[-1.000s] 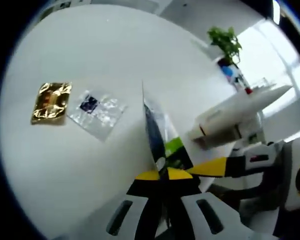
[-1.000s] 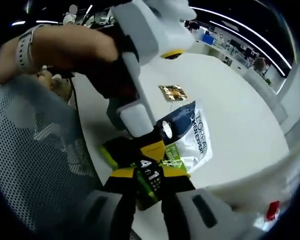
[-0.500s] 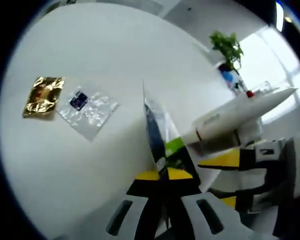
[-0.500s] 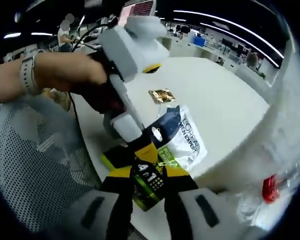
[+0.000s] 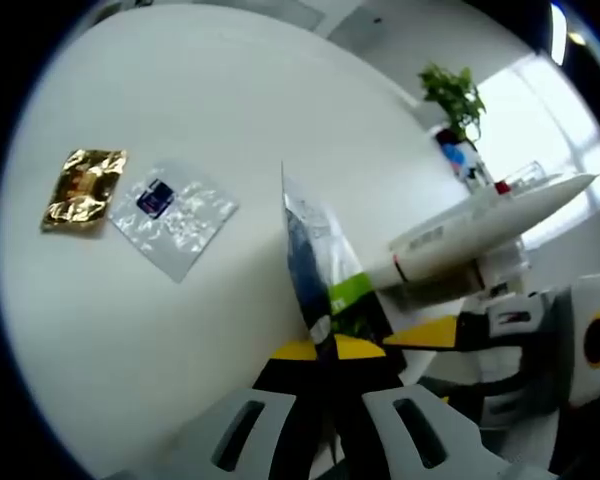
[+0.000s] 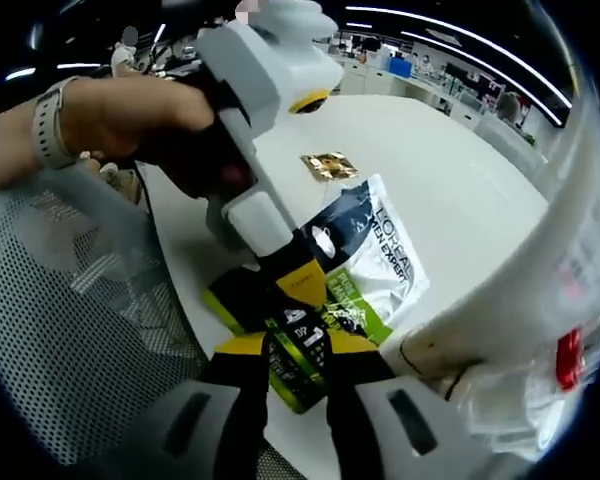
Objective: Arrange the skincare products in the storage area until every visible bottle or jar stands upright without overlapping.
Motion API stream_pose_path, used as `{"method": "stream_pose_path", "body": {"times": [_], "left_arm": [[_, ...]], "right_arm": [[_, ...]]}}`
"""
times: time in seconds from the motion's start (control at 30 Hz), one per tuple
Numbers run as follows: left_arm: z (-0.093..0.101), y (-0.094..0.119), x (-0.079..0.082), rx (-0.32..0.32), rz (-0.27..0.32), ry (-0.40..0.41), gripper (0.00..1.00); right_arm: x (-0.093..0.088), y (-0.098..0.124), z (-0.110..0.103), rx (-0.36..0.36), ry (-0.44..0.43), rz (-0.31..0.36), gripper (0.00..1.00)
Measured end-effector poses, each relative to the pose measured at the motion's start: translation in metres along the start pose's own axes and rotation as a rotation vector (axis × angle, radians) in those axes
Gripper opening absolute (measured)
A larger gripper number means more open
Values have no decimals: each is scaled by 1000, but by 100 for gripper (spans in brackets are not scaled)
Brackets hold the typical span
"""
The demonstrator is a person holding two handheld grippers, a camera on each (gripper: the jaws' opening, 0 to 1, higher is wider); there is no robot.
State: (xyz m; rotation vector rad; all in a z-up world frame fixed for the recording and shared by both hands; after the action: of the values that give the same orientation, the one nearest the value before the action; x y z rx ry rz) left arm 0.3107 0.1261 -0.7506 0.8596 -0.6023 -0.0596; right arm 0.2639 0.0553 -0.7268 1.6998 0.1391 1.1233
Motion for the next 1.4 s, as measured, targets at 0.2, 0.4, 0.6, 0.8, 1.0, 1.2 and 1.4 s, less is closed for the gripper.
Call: {"method": "stream_pose_path", "body": {"times": [0.2, 0.4, 0.6, 0.8, 1.0, 1.2, 1.4], "left_arm": [[2, 0, -2, -18, -22, -13, 0], [5, -3, 0, -20, -9, 18, 0], [4, -5, 0, -27, -3, 28, 0], [10, -5, -1, -28, 0, 21, 0], [9, -5, -1, -14, -6, -76, 0], [9, 0, 2, 21, 12, -152, 5], [1, 12, 12, 57, 68, -173, 10]], "right_arm": [[-2, 0, 3, -38, 36, -12, 21], [-6, -3, 2, -24, 17, -34, 21], [-11, -7, 5, -32, 17, -61, 22], [-12, -8, 5, -26, 5, -69, 21], [-12, -10, 2, -8, 4, -83, 16], [-13, -10, 2, -3, -3, -84, 17], [-13, -10, 2, -5, 3, -84, 17]]}}
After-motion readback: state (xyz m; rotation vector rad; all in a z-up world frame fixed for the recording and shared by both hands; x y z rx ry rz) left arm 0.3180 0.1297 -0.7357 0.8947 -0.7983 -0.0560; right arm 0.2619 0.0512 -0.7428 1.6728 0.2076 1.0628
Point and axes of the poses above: the point that each gripper's makers call its tool centre point, and the gripper's own axes: y roughly backward along the fingers, z roughly to its right, x roughly out of its top, the point moved 5 cm from there along y, roughly backward along the fingers, and after that the axes turned 10 degrees about -y, right-handed, at the moved point
